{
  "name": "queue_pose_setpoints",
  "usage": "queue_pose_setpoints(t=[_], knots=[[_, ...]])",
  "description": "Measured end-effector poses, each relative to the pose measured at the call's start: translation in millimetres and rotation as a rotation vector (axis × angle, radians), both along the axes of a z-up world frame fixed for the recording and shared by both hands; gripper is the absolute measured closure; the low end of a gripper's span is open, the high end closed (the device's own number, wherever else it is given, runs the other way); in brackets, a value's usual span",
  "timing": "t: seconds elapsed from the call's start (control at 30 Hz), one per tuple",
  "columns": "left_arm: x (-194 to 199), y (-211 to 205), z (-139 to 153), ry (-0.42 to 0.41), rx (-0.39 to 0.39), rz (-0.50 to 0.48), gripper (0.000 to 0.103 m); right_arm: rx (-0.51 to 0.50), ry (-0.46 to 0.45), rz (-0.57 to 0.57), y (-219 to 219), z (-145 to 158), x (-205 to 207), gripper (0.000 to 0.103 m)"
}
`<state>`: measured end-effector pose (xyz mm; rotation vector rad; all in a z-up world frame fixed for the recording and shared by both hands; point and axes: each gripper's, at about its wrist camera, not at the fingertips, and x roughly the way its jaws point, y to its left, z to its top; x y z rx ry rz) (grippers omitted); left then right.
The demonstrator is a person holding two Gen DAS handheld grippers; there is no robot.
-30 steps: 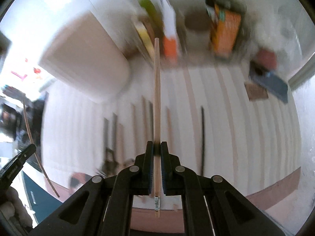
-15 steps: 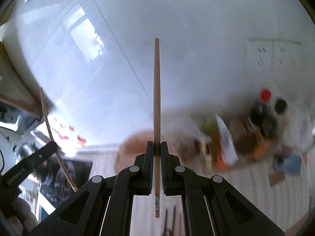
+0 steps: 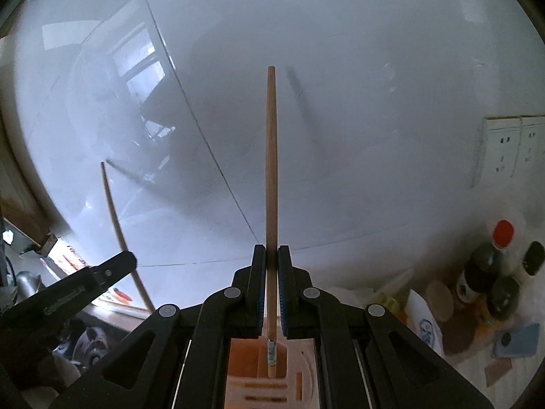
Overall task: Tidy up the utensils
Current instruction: 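Lift both wooden chopsticks and lower them into the cream utensil holder, then open both tools and return them to the chopstick row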
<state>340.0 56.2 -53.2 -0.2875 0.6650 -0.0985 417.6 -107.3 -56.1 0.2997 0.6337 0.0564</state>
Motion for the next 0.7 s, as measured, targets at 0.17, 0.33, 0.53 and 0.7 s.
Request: queue_pose_setpoints(t=[0.17,0.33,0.53,0.7], knots=[[1,-11,-10,-0.017,0.046,-0.02,0.099,-0.004,-0.017,0.008,4,-23,5,0.096],[-2,-16,-23,0.039,0.089,-0.05,0.099,0.007,-0.003,0.025,3,-43,6,0.096],[-11,-16,-23,0.126,0.107,-0.116,0.096,0.005,0.043,0.089,6,-57,5,0.096],[-35,-10,0,0.118,0.168,-0.097,0.061,0.015,0.124,0.149,14,-54,3,0.083]])
